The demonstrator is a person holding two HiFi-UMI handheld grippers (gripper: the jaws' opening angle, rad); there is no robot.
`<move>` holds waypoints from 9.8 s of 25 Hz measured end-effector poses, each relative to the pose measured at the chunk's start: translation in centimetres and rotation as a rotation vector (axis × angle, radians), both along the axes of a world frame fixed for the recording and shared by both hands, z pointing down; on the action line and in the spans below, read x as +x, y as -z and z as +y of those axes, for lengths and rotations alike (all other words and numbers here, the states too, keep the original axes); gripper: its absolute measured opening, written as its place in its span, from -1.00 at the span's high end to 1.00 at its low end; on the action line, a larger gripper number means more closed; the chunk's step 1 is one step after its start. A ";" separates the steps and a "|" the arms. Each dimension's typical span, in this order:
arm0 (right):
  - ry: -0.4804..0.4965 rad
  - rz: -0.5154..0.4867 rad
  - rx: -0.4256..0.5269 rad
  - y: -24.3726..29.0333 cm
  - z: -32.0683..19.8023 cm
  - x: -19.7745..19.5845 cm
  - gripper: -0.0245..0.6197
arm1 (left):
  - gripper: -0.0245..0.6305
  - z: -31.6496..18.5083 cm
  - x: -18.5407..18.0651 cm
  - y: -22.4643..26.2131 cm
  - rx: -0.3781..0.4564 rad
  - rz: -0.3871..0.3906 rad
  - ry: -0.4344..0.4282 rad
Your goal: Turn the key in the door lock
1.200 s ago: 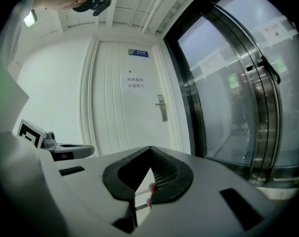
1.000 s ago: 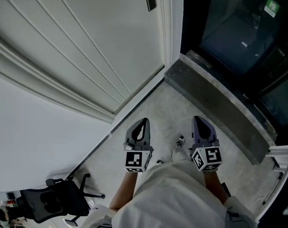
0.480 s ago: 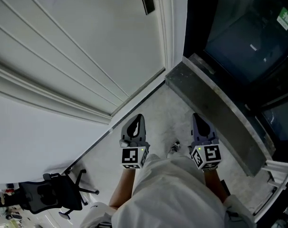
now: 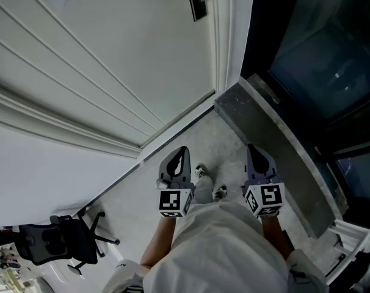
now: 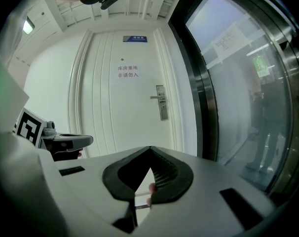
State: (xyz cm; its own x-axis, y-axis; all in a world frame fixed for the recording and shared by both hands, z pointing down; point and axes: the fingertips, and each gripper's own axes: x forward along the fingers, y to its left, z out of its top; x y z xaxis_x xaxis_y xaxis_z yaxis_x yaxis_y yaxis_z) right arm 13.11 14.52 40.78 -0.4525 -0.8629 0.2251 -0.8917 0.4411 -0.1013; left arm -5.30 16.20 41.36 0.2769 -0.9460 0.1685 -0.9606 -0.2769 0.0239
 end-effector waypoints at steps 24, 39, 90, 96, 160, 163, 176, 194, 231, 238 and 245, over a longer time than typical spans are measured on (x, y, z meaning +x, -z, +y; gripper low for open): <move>0.079 0.251 0.082 -0.3 -19.1 -7.2 0.92 | 0.91 -20.7 -3.8 0.8 0.033 0.007 -0.029; 0.202 0.500 0.149 -1.6 -23.2 -10.8 0.92 | 0.91 -25.6 -6.3 0.7 0.019 0.031 0.016; 0.347 1.148 0.727 9.9 -54.1 -15.5 0.62 | 0.91 -39.4 -3.8 8.5 0.146 -0.098 0.337; 0.297 1.032 0.696 10.1 -54.3 -15.3 0.87 | 0.91 -39.4 -3.7 7.5 0.114 -0.103 0.333; 0.360 1.276 0.907 9.9 -53.9 -15.7 0.61 | 0.91 -38.3 -2.7 6.8 0.101 -0.107 0.343; 0.339 1.273 0.909 10.0 -54.0 -15.7 0.64 | 0.91 -38.3 -2.9 6.8 0.099 -0.109 0.346; 0.311 0.876 0.659 10.7 -54.2 -15.6 0.71 | 0.91 -38.9 -2.6 6.6 0.095 -0.106 0.329; 0.332 0.009 0.038 10.9 -55.1 -14.9 0.89 | 0.91 -39.1 -2.7 6.4 0.088 -0.109 0.322; 0.411 0.208 0.190 11.8 -53.5 -13.4 0.50 | 0.91 -37.9 -2.5 6.6 0.092 -0.115 0.310; 0.417 0.678 0.518 11.7 -52.8 -14.4 0.50 | 0.91 -37.8 -2.4 6.0 0.088 -0.115 0.312; 0.397 1.028 0.745 10.8 -52.5 -15.2 0.50 | 0.91 -37.5 -2.6 6.2 0.093 -0.116 0.317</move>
